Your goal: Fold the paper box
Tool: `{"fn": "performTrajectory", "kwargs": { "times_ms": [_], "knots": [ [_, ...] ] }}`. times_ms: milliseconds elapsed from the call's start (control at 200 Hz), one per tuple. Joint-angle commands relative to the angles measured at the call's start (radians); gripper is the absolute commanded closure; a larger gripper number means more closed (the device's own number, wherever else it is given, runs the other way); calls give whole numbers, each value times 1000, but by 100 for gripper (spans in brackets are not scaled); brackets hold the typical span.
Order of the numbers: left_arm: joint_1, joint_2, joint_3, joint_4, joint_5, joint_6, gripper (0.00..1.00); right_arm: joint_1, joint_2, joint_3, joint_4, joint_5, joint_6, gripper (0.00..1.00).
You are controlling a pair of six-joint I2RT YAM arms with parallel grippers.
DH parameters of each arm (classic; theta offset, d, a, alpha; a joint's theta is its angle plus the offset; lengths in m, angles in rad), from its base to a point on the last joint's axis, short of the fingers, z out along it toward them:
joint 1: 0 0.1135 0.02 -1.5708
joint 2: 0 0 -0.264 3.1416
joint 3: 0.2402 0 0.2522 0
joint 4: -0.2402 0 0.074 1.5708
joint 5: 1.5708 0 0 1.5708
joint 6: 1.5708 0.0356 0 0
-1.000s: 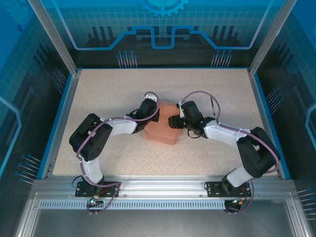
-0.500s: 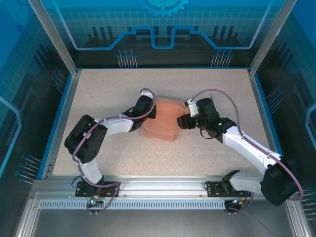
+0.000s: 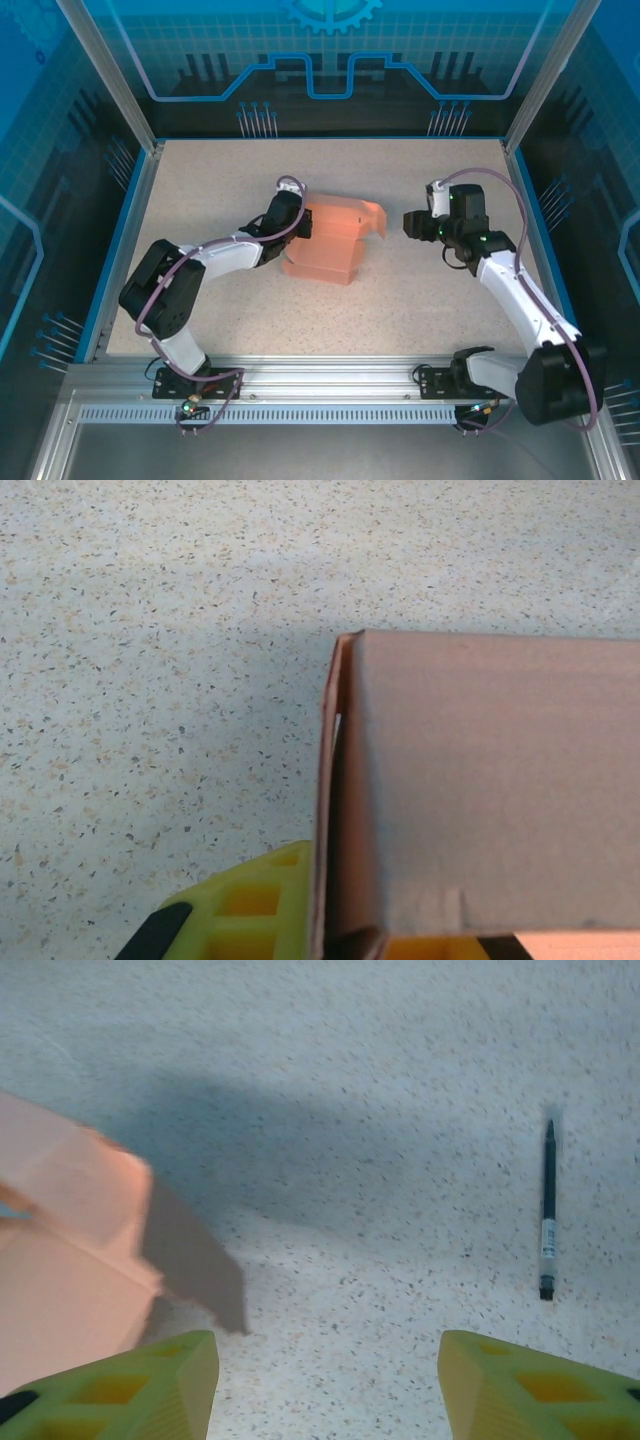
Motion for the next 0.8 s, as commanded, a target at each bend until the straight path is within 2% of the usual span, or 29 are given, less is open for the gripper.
{"fn": "performTrajectory", "kwargs": {
  "times_ms": [0,145,370,495,795],
  "knots": [
    [6,-46,-7,-22,38,-33,95,-13,72,19,29,-84,0,41],
    [6,-54,-4,-30,50,-36,95,0,157,6,119,-202,-3,45],
    [6,-53,6,-36,60,-36,95,58,229,6,204,-319,-28,48],
    [5,-52,7,-35,63,-38,95,95,256,9,219,-336,-46,51],
    [5,-49,5,-32,68,-36,95,113,293,31,254,-391,-92,57]
  ]
}}
